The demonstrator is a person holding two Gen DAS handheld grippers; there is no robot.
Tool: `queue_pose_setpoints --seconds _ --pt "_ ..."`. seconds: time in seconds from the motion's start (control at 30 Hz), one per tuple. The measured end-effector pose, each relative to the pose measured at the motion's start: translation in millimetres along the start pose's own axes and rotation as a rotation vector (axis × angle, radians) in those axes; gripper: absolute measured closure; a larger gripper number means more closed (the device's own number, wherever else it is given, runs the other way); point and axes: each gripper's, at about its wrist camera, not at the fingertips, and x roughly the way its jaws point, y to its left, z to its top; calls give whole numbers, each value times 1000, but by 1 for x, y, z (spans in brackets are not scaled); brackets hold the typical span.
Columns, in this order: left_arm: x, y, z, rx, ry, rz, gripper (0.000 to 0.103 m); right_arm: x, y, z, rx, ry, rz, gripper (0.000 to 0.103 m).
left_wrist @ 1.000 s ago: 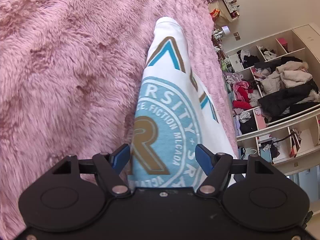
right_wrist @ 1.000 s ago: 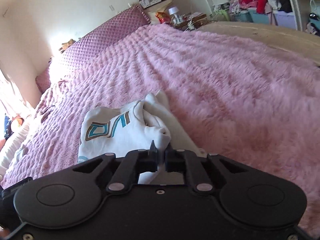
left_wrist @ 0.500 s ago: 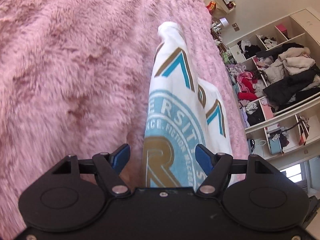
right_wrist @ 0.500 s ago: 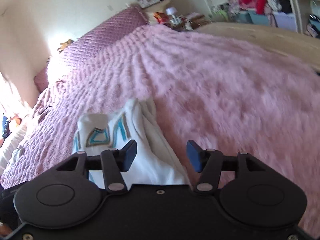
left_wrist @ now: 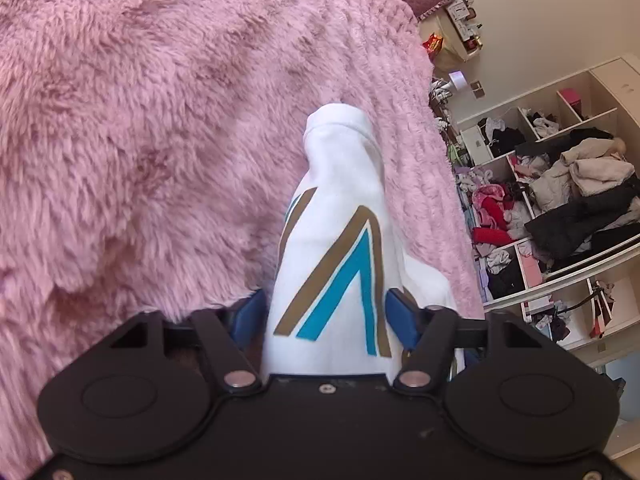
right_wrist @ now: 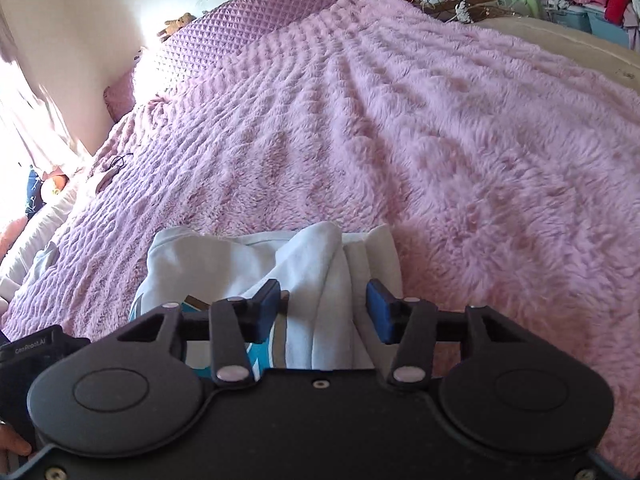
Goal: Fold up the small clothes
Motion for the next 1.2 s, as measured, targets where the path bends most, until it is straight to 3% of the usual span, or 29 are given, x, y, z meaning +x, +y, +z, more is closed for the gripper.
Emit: queue_pose_setpoints --seconds 0.03,0.1,0.17,0.3,0.33,0.43,0.53,0.7,0.73,0.77,0.8,0.83,0.9,1.0,1.07,1.13,1.2 --pt "0 -3 2 6 -15 18 68 0 2 1 -26 -2 -10 92" --pt "-4 -11 4 40 -50 -29 78 -15 5 5 -22 -67 -5 96" --pt "-5 -15 5 120 -75 -65 80 -32 3 5 25 -149 -38 96" --pt "22 -8 12 108 -7 3 75 -4 -18 -10 80 -48 -76 96" --pt "25 -3 15 87 6 -3 73 1 -20 -14 81 -40 -79 92" --pt "27 1 27 50 17 -19 64 -4 -23 -10 119 -57 -70 60" --pt "30 -5 41 64 -27 10 53 -5 -23 3 110 -57 -11 57" --pt "61 -10 66 -21 -9 -7 53 18 -20 23 117 -3 -3 57" --pt "65 -11 69 -25 -8 -15 61 22 -19 24 119 6 0 59" --pt "68 -12 71 -28 -12 -27 89 24 -19 25 120 9 -6 75" --pt "70 -14 73 -30 -15 -52 99 24 -17 26 109 4 -25 87" --pt "68 -16 75 -33 -48 -92 102 21 -15 28 97 -5 -25 91" --pt "59 -21 75 29 -132 -134 103 6 -5 30 36 -73 -13 94" --pt "79 -17 82 35 -82 -34 102 21 -8 31 16 -27 -71 94" --pt "91 -7 81 24 -39 34 94 41 -16 25 2 20 -111 92" --pt "94 -4 83 24 -24 37 93 49 -24 20 23 42 -100 91" --pt "87 -6 85 2 -14 11 83 40 -29 23 71 34 -58 83"
